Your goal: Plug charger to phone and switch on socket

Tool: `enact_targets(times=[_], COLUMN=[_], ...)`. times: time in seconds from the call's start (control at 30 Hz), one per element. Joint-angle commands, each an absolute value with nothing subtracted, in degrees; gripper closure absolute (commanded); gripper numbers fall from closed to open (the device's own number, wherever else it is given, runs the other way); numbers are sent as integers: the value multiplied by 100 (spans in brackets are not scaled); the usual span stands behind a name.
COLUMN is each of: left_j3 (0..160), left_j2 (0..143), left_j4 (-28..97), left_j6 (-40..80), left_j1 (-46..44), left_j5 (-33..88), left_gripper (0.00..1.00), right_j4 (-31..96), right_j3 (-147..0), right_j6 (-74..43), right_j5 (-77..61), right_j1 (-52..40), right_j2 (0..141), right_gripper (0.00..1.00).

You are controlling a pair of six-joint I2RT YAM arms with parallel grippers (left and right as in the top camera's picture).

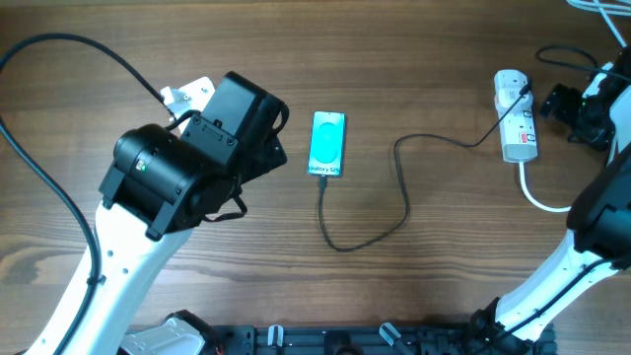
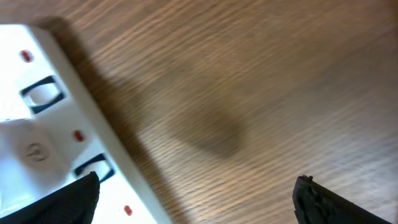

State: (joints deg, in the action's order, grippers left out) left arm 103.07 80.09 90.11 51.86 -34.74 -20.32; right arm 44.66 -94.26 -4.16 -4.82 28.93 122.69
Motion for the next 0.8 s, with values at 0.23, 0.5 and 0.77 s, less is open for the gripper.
enact_targets(times=[0.23, 0.5, 0.77], left_j3=[10307, 10307, 10307], left_j2=[8027, 8027, 8027], left_j4=[9030, 9030, 9030], left_j6=[5297, 5297, 5297], left_j1=[-3437, -3437, -3437], left_j5=[-2150, -2150, -2150], left_gripper=[0, 0, 0], right_j4=[4451, 4370, 4300], right_j3=[-9400, -9275, -9264], right_j6=[-362, -451, -454], right_j5=[-740, -722, -952], right_j1=[2810, 2810, 2803], right_j2=[12442, 12564, 12713], right_gripper=[0, 0, 0])
